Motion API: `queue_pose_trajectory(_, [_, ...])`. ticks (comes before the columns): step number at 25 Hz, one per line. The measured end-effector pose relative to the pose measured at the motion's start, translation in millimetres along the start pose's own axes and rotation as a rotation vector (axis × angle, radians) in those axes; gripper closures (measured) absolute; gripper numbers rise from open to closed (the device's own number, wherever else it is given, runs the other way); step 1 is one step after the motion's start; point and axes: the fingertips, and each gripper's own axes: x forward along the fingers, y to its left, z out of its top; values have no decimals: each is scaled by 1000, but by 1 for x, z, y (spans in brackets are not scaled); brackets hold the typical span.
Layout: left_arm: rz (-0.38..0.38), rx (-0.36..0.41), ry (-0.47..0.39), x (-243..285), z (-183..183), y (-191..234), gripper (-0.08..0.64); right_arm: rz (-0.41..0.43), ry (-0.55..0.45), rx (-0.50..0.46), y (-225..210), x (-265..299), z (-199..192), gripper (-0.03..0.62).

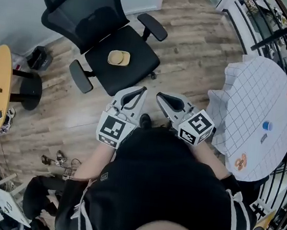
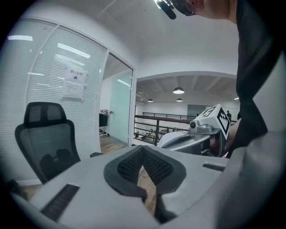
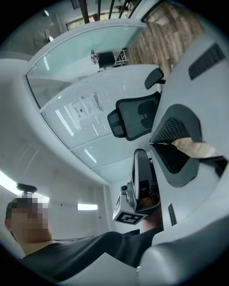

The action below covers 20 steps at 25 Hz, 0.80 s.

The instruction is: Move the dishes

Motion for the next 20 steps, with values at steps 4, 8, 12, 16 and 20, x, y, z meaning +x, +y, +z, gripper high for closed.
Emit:
queue_pose_trajectory(4, [89,-57,18,-18,-16,41,555,89,52,-12,9,45,1,571])
queue_pose_trajectory(8, [203,-125,38,-25,-30,80,555,208,109,-17,10,86,0,571])
queue_pose_trajectory(12, [261,-186,36,-15,-35,115,555,285,139,-13,-6,120,3,571])
queue_pose_trajectory(16, [329,-204,75,2,-39,146,555,339,146,-23,-31,145,15,571])
queue_pose_trajectory(20, [386,-213,104,23,-50,179,555,372,192,-33,-58,168,8,571])
